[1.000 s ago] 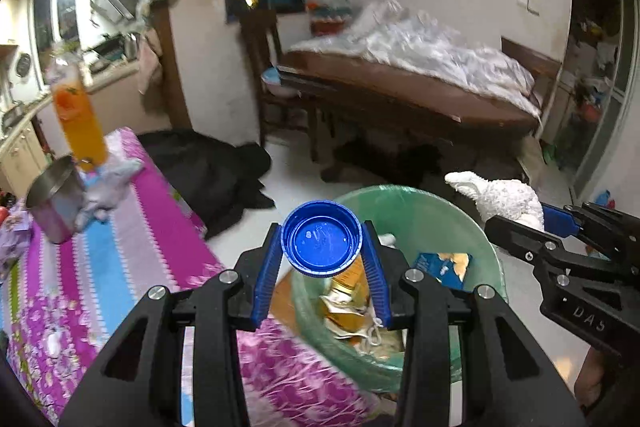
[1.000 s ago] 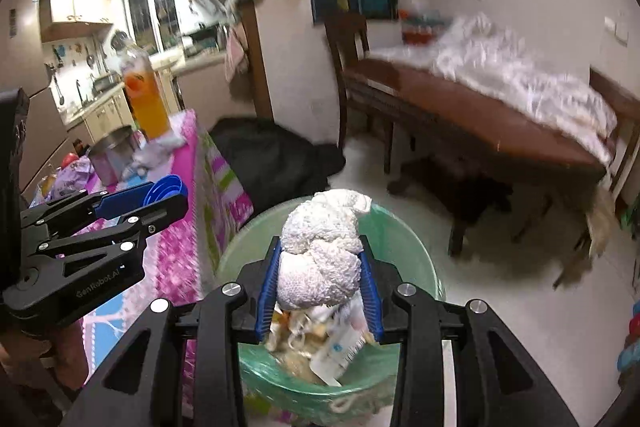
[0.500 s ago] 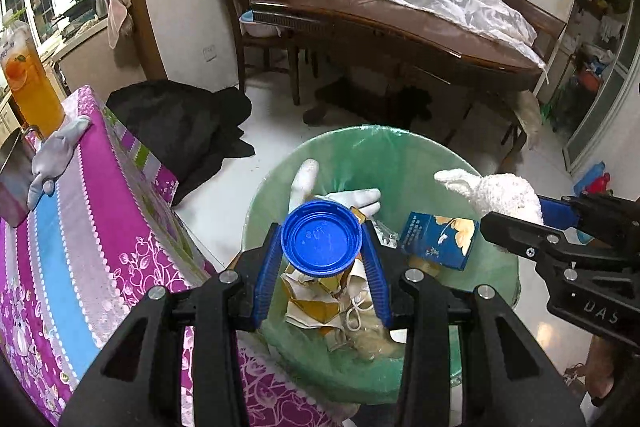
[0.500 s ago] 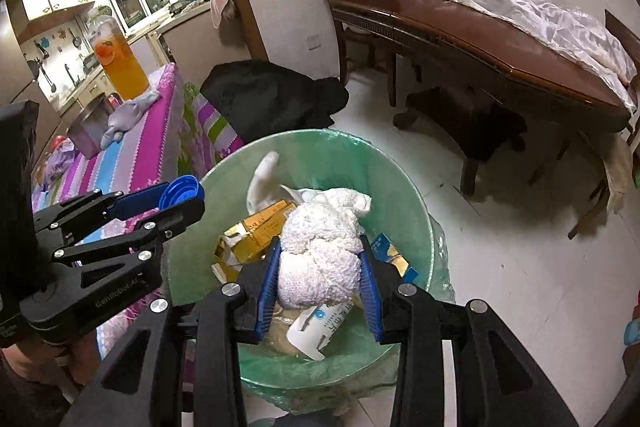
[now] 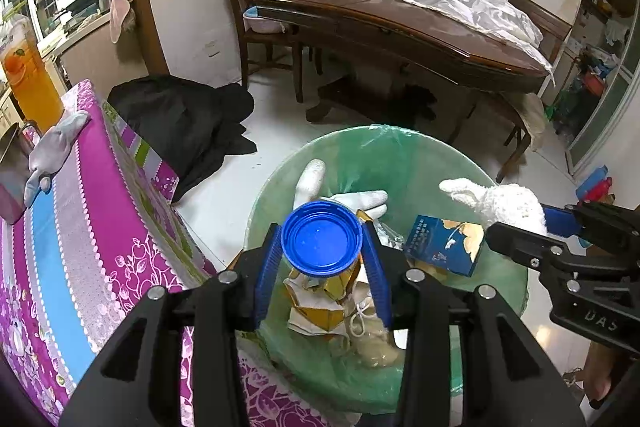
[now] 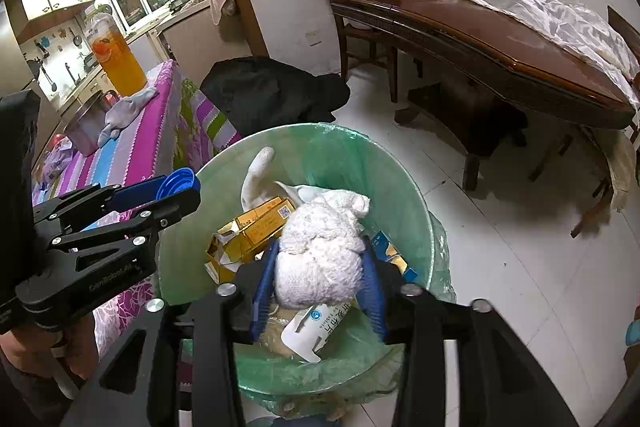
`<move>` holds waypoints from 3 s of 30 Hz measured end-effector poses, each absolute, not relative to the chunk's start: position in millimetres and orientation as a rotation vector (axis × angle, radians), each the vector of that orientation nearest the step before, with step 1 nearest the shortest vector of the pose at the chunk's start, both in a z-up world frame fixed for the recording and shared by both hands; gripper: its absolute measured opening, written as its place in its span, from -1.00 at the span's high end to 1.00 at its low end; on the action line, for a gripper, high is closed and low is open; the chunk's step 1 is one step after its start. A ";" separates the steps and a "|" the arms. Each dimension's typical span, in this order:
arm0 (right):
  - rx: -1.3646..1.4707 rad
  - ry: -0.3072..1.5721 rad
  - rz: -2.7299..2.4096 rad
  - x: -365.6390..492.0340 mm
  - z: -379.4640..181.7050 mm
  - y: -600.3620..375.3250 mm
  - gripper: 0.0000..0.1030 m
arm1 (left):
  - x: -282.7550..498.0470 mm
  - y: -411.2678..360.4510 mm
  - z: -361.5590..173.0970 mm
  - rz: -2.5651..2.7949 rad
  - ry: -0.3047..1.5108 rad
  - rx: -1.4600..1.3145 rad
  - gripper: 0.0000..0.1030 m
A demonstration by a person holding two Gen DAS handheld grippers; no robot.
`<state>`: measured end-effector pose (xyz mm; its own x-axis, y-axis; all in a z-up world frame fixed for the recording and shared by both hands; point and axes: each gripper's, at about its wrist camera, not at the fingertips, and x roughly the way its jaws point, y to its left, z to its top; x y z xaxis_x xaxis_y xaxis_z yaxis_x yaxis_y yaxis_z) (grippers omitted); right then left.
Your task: Collect trash
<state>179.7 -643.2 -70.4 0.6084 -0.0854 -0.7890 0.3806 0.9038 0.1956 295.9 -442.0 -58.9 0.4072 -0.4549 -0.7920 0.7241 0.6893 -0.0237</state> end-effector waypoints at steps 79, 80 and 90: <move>0.080 0.087 -0.576 -176.6 -49.3 -406.6 -0.90 | 22.2 -227.6 -8.3 -0.712 0.246 0.169 -0.89; 0.080 0.087 -0.576 -176.5 -49.2 -406.7 -0.90 | 22.3 -227.8 -8.2 -0.711 0.246 0.170 -0.89; 0.082 0.094 -0.578 -173.5 -50.1 -412.2 -0.90 | 22.2 -232.9 -11.5 -0.714 0.267 0.183 -0.89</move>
<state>-173.5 -412.2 -50.1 0.8335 -0.5411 -0.1114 0.5486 0.8345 0.0510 22.2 -232.9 -11.5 0.7240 -0.6197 -0.3030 0.6663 0.7420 0.0745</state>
